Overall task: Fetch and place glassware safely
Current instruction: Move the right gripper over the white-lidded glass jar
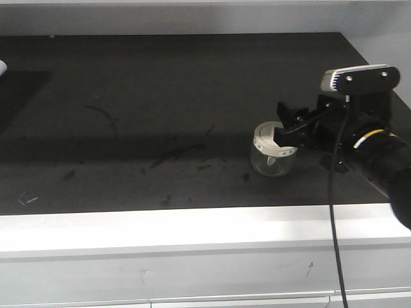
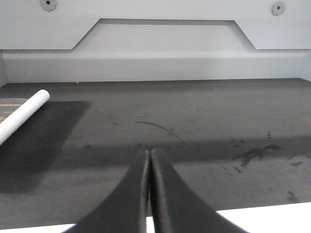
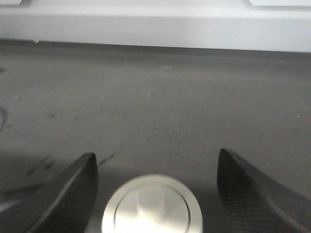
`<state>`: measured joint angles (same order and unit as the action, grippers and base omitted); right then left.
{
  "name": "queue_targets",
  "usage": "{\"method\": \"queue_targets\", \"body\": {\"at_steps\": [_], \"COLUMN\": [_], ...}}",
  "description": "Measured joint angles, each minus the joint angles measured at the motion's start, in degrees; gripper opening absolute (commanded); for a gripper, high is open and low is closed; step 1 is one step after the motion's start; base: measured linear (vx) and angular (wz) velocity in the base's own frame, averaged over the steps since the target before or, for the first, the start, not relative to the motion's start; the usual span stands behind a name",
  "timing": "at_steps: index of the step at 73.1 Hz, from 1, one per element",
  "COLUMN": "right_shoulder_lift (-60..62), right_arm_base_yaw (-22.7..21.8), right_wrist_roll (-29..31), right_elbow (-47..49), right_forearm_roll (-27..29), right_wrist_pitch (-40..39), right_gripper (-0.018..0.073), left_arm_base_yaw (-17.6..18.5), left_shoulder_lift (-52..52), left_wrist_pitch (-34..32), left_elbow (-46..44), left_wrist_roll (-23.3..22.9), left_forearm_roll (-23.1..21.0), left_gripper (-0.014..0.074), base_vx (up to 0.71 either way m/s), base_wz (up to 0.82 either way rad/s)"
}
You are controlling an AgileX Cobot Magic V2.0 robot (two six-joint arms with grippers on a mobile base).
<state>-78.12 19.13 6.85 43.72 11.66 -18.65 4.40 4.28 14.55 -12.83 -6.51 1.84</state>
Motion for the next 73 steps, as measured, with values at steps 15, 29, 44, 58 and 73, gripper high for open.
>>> {"method": "queue_targets", "body": {"at_steps": [15, 29, 44, 58, 73], "right_shoulder_lift": [-7.77, -13.60, -16.97, -17.11, -16.43], "right_arm_base_yaw": [0.00, 0.00, 0.05, 0.04, 0.04], "right_wrist_roll": [-1.72, -3.83, -5.11, -5.19, -5.19], "right_elbow": [0.77, 0.87, 1.22, 1.48, 1.53], "right_forearm_roll": [-2.61, -6.91, -8.86, -10.20, -10.13], "right_wrist_pitch": [-7.30, -11.15, -13.34, -12.84, -11.56], "right_gripper": [0.0510, 0.0505, 0.0314, -0.0015, -0.0007], "left_arm_base_yaw": [0.00, 0.00, 0.00, 0.00, 0.00], "left_shoulder_lift": [0.00, 0.00, 0.00, 0.00, 0.00], "left_wrist_pitch": [0.00, 0.00, 0.00, 0.00, 0.00], "left_elbow": [0.00, 0.00, 0.00, 0.00, 0.00], "left_wrist_roll": [0.00, 0.00, 0.00, 0.00, 0.00], "left_forearm_roll": [0.00, 0.00, 0.00, 0.00, -0.01], "left_gripper": [-0.0007, -0.0007, -0.0007, -0.0007, -0.0007], "base_vx": [0.00, 0.00, 0.00, 0.00, 0.00], "base_wz": [0.00, 0.00, 0.00, 0.00, 0.00]}}
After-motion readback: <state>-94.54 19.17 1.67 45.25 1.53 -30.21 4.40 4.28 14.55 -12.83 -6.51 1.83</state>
